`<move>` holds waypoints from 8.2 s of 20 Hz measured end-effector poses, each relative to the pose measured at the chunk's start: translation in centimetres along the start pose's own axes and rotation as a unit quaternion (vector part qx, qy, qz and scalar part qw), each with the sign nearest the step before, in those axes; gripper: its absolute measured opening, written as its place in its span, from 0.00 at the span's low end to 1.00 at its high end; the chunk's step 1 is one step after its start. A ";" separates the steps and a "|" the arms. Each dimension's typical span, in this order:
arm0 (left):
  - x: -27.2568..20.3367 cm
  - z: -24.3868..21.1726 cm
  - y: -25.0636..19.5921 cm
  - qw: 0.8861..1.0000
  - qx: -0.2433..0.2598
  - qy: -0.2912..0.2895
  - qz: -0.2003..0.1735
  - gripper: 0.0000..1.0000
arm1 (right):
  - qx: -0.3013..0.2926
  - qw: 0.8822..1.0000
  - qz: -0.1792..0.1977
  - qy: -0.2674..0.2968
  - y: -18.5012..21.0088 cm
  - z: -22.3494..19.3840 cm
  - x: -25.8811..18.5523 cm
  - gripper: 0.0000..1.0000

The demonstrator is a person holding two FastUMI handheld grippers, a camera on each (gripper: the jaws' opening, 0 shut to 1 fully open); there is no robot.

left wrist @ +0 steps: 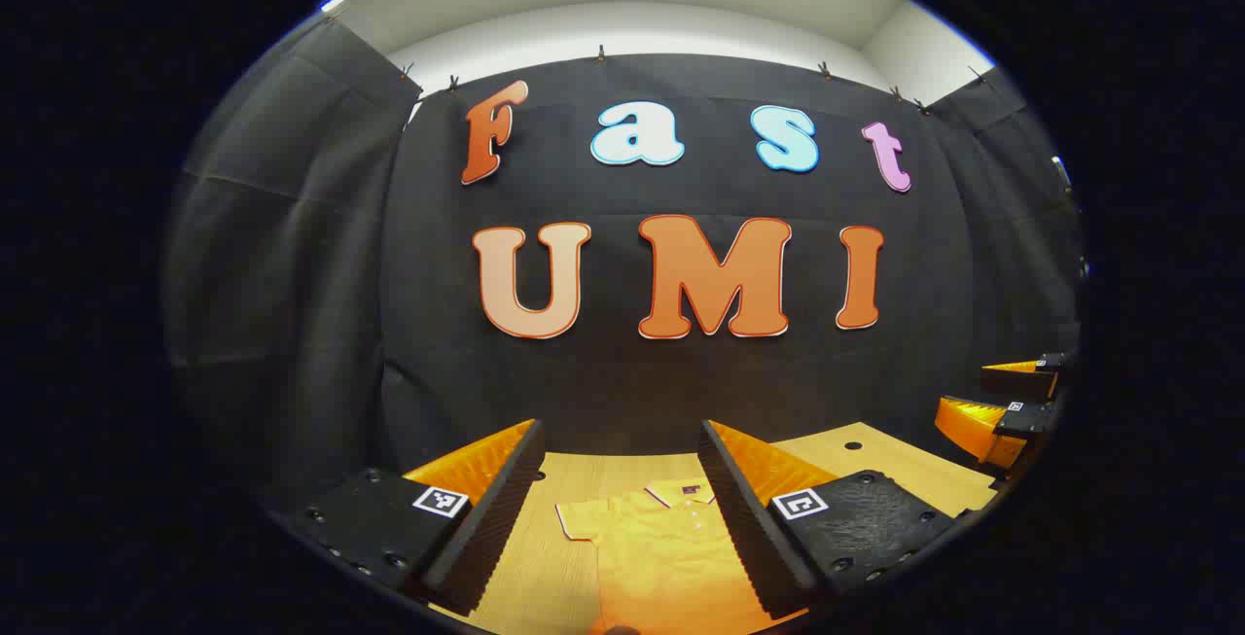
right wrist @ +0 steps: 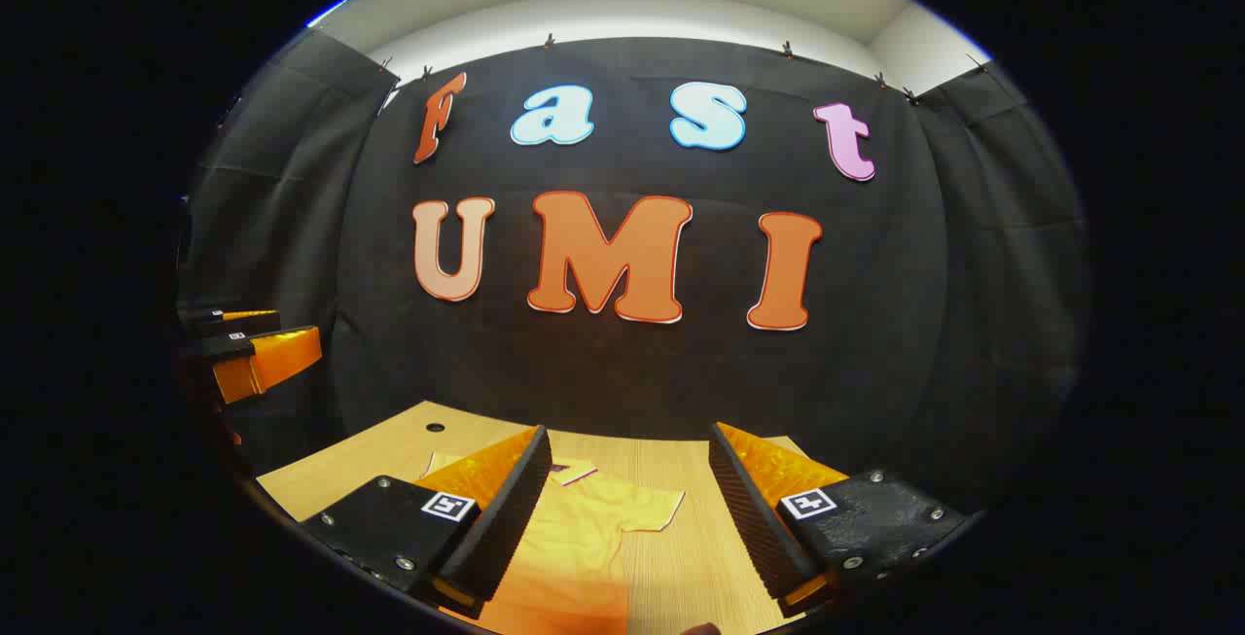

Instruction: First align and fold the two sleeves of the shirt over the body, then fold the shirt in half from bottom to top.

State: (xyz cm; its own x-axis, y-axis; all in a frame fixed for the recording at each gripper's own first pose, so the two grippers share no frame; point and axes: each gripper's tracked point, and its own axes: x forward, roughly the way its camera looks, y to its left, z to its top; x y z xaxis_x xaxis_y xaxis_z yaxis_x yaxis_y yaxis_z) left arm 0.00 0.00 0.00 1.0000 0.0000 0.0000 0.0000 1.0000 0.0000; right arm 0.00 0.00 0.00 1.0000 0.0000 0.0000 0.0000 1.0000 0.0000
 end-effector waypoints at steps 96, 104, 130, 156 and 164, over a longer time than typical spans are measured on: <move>12.5 -20.7 7.5 0.946 -0.052 0.291 0.131 0.97 | 0.111 0.851 0.185 0.479 7.0 -22.3 29.3 0.47; 18.2 -30.1 11.3 0.857 -0.134 0.488 0.099 0.98 | 0.136 0.885 0.107 0.431 5.5 -20.3 25.9 0.89; 28.5 -44.7 11.2 0.756 -0.070 0.649 0.048 0.67 | 0.071 0.969 -0.041 0.234 0.8 -11.9 15.0 0.97; 33.7 -38.1 -0.3 0.821 0.011 0.556 -0.127 0.08 | 0.083 0.960 -0.094 0.251 -1.4 -15.1 7.4 0.98; 32.4 -40.2 -5.2 0.801 -0.022 0.576 -0.163 0.37 | 0.091 0.951 -0.108 0.276 -2.1 -16.9 5.1 0.97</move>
State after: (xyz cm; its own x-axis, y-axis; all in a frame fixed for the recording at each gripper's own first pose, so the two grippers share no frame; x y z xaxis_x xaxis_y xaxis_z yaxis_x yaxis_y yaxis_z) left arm 32.39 -5.16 -40.19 0.2828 -0.2869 -0.9153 0.2362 0.9457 -0.2234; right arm 5.15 -2.09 -16.86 0.8247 -0.1546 -0.5441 0.2554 0.9600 0.1144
